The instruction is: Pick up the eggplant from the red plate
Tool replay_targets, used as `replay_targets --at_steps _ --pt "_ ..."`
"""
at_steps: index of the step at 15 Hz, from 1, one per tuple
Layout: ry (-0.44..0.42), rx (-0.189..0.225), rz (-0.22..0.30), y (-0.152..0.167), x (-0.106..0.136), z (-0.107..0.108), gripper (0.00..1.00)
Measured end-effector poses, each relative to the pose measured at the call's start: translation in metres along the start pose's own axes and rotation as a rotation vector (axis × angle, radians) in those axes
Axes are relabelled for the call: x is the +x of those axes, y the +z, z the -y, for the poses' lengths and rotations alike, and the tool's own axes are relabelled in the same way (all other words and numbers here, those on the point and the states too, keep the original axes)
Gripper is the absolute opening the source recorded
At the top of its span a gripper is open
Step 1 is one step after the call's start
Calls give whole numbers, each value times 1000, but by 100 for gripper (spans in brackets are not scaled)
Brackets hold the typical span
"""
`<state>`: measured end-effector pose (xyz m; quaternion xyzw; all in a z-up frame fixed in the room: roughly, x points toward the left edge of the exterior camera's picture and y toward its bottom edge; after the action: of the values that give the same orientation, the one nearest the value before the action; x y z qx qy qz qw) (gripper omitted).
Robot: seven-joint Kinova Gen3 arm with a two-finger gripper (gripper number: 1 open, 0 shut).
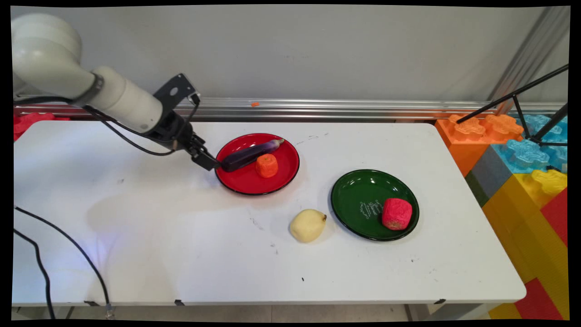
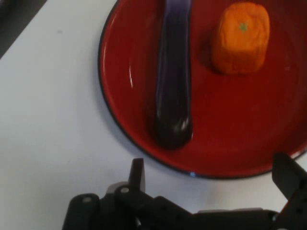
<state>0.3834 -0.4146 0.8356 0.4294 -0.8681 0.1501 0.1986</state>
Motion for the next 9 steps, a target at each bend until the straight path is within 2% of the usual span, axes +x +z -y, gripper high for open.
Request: replay_targets --at_steps 9 --pt "31 -39 -66 60 3 11 100"
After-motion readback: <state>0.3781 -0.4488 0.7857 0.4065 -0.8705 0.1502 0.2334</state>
